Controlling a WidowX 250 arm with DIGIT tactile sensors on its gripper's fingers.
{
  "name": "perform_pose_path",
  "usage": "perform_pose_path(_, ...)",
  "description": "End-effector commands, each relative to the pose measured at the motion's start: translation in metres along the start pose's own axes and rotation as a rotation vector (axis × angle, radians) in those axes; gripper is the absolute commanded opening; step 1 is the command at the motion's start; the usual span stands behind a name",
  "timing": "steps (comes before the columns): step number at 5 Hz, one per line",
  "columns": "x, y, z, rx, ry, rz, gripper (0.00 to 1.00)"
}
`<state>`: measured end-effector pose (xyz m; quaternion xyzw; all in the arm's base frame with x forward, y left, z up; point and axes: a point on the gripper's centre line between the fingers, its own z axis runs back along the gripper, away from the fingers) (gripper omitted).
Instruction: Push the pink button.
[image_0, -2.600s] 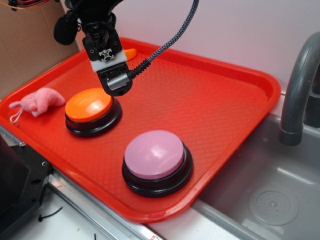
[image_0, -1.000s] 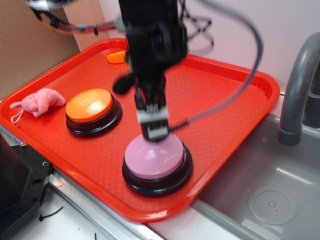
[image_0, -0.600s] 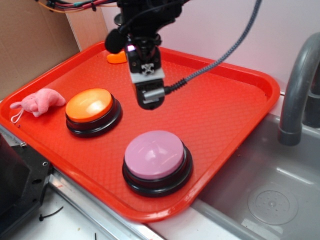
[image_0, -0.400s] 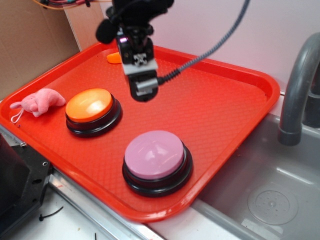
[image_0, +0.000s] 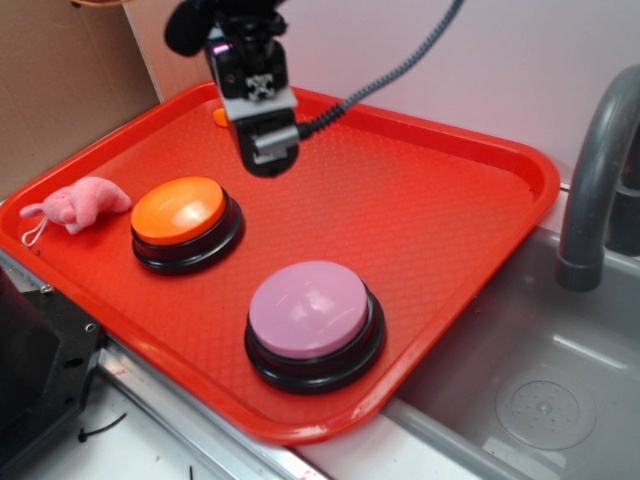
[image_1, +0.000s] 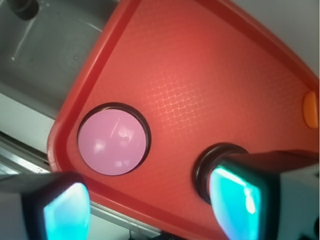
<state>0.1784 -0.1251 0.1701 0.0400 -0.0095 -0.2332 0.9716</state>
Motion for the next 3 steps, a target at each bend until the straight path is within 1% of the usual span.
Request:
perform_pose_path(1, -0.005, 0.005, 0.035, 0.015, -0.067, 0.040, 1.00)
perform_pose_path(2, -0.008, 0.008, 0.040, 0.047, -0.060, 0.060, 1.00)
perform_pose_path(3, -0.013, 0.010, 0.047, 0.097, -0.085, 0.075, 1.00)
